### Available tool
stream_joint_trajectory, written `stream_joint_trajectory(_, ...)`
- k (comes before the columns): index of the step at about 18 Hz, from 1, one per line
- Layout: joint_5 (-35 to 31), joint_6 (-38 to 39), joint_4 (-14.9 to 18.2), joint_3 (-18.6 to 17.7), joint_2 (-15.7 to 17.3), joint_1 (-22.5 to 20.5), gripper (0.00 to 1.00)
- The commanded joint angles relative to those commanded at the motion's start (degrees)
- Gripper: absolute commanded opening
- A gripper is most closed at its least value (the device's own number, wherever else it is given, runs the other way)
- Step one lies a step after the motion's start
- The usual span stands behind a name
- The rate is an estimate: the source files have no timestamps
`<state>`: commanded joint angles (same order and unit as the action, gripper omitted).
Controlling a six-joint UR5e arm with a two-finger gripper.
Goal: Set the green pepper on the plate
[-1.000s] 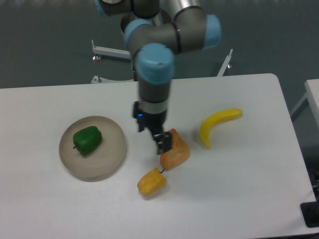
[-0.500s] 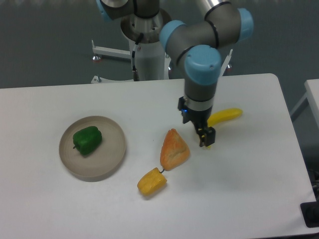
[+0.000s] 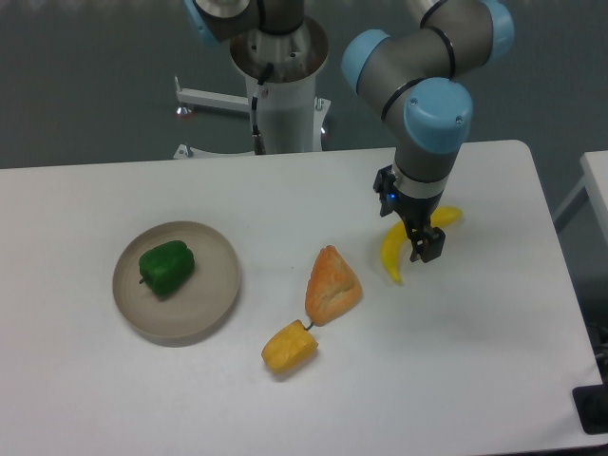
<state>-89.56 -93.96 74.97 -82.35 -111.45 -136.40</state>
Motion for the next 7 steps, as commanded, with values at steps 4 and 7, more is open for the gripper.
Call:
stream_joint_trajectory(4, 0.35, -0.09, 0.09, -0.35, 0.18, -0.71, 1.0)
stream_joint_trajectory(7, 0.35, -0.09, 0.09, -0.35, 0.18, -0.71, 1.0)
